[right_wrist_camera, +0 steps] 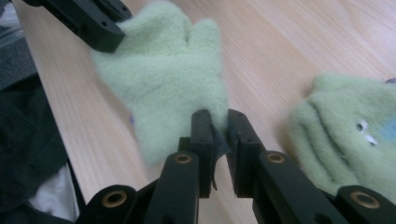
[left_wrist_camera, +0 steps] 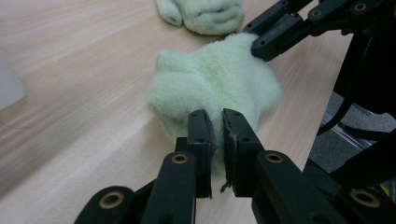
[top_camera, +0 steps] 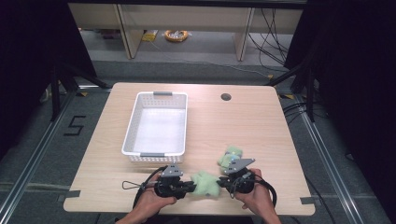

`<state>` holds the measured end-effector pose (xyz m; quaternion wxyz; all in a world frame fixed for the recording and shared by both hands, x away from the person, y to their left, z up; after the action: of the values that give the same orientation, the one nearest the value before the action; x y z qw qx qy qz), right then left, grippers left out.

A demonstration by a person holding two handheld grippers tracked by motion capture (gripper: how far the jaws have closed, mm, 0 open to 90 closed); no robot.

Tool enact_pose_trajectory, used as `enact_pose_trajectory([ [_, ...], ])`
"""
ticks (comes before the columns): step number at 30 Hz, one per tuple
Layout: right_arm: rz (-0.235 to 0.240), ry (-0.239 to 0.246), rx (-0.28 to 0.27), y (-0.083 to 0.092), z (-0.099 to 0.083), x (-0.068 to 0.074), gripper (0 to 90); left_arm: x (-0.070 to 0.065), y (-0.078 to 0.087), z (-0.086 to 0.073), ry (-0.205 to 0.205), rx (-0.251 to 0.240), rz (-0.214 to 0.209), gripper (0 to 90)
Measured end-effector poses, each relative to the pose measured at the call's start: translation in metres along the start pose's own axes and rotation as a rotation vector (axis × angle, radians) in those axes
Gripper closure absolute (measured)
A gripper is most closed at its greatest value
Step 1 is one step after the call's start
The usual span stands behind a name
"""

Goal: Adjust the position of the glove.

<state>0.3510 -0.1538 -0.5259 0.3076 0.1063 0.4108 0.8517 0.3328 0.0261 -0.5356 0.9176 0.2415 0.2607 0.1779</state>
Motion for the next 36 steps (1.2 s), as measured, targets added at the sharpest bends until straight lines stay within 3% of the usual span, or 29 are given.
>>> enact_pose_trajectory([
  [2, -0.017, -0.013, 0.023, 0.000, -0.002, -0.002, 82.4, 0.000, -0.004, -0.002, -0.013, 0.009, 0.004, 81.4],
  [3, -0.020, 0.006, 0.018, -0.001, -0.002, -0.004, 82.4, -0.001, -0.005, -0.002, -0.004, 0.001, 0.007, 81.3],
  [4, -0.017, -0.018, 0.033, -0.001, -0.003, -0.003, 82.4, -0.001, -0.006, -0.003, -0.011, 0.006, 0.007, 81.1],
  [5, -0.025, 0.000, 0.026, -0.003, -0.004, -0.005, 82.3, 0.000, -0.006, -0.003, -0.019, 0.005, 0.008, 80.7],
  [7, -0.008, -0.012, 0.037, -0.003, -0.006, -0.005, 82.1, 0.001, -0.006, -0.004, -0.008, 0.005, 0.019, 79.9],
  [8, 0.003, 0.018, 0.035, -0.004, -0.007, -0.006, 82.0, 0.003, -0.006, -0.005, -0.016, 0.007, 0.025, 79.3],
  [9, -0.002, -0.004, 0.042, -0.005, -0.008, -0.005, 81.7, 0.003, -0.007, -0.005, -0.014, -0.002, 0.022, 78.3],
  [11, 0.000, 0.002, 0.053, -0.006, -0.010, -0.006, 81.3, 0.003, -0.008, -0.005, 0.001, -0.001, 0.025, 77.4],
  [12, -0.005, 0.010, 0.054, -0.007, -0.010, -0.006, 81.1, 0.004, -0.007, -0.006, -0.018, 0.008, 0.032, 76.9],
  [13, -0.022, -0.015, 0.054, -0.008, -0.011, -0.005, 80.7, 0.003, -0.007, -0.006, -0.022, 0.007, 0.030, 76.1],
  [16, -0.029, -0.015, 0.079, -0.006, -0.013, -0.006, 80.1, 0.004, -0.007, -0.007, -0.034, 0.018, 0.044, 70.2],
  [21, -0.041, -0.023, 0.083, -0.004, -0.015, -0.009, 79.8, 0.005, -0.004, -0.008, -0.020, 0.017, 0.054, 59.0],
  [22, -0.056, -0.029, 0.062, -0.006, -0.015, -0.011, 79.6, 0.006, -0.004, -0.008, -0.013, 0.016, 0.066, 54.7],
  [23, -0.050, -0.034, 0.075, -0.003, -0.015, -0.011, 79.1, 0.006, -0.003, -0.007, -0.007, 0.014, 0.064, 50.8],
  [27, -0.060, -0.042, 0.026, 0.005, -0.013, -0.015, 75.7, 0.007, 0.003, -0.004, -0.001, -0.003, 0.079, 43.2],
  [28, -0.075, -0.036, 0.012, 0.008, -0.012, -0.018, 74.5, 0.007, 0.006, -0.004, -0.020, -0.001, 0.075, 42.5],
  [30, -0.099, -0.037, -0.021, 0.014, -0.009, -0.025, 72.1, 0.006, 0.009, -0.002, -0.017, -0.025, 0.084, 41.5],
  [32, -0.122, -0.063, -0.029, 0.021, -0.007, -0.032, 70.1, 0.006, 0.013, -0.001, -0.015, -0.013, 0.089, 37.8],
  [33, -0.122, -0.063, -0.029, 0.021, -0.007, -0.032, 70.1, 0.006, 0.013, -0.001, -0.015, -0.013, 0.089, 35.7],
  [36, -0.182, -0.054, -0.050, 0.028, -0.006, -0.047, 66.4, 0.005, 0.016, -0.001, -0.023, -0.026, 0.094, 34.5],
])
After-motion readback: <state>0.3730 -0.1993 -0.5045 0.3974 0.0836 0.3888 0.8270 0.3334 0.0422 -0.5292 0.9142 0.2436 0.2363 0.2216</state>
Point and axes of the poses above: each handheld gripper's, and its own axes: y roughly backward along the jaws, z roughly out of its top, x roughly to its left, the point moved 6 cm from there along -y, roughly forward along the jaws, and after that the axes turned 8 degrees about -z, right-handed, at the moved point
